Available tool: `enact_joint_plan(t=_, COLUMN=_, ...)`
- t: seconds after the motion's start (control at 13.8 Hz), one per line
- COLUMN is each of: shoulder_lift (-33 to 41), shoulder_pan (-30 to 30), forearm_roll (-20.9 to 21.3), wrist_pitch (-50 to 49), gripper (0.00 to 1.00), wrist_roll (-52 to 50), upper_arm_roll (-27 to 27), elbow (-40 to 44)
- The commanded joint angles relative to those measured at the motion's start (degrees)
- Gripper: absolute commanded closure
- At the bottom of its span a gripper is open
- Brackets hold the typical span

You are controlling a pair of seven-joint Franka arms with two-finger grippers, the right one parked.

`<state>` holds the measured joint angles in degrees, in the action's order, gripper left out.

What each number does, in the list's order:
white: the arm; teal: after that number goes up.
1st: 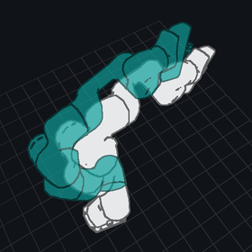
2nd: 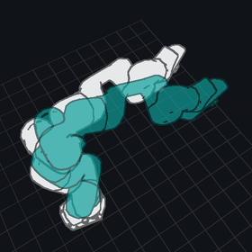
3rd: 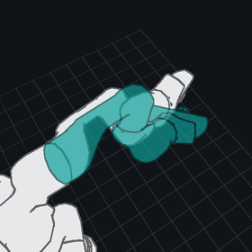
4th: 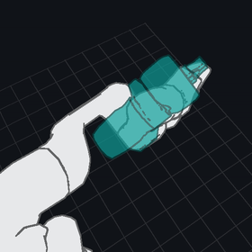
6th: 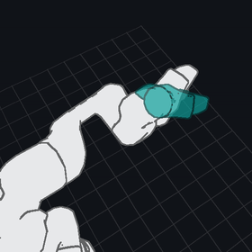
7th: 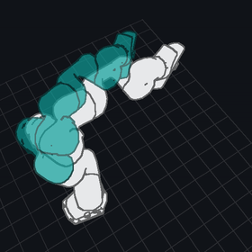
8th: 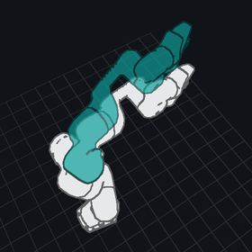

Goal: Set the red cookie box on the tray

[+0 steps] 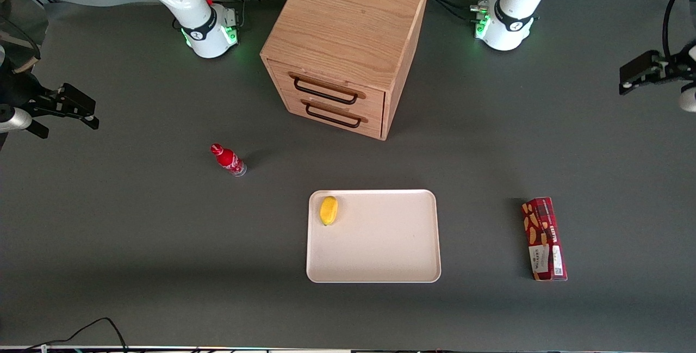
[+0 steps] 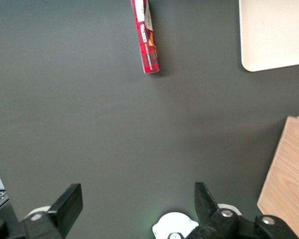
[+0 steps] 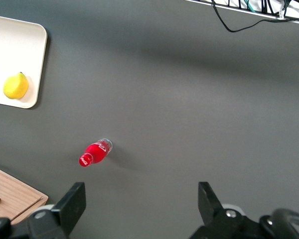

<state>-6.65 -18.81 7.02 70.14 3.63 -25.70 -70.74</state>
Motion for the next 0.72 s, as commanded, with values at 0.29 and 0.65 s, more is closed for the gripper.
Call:
enact_joint_plan(t=0.29, shoulder_lift=1.81, shoulder_pan=-1.32, forearm_roll=-1.83, wrist_pitch=-1.06, gripper=0.00, wrist_roll=4.28, upper_arm_roll=0.65, elbow=-0.19)
enact_joint_plan(t=0.65, shoulder_lift=0.68, shoulder_pan=-1.15, forearm_roll=-1.66, wrist_pitch=0.52, gripper=0.00, wrist_roll=4.01, upper_arm_roll=1.27, elbow=-0.19)
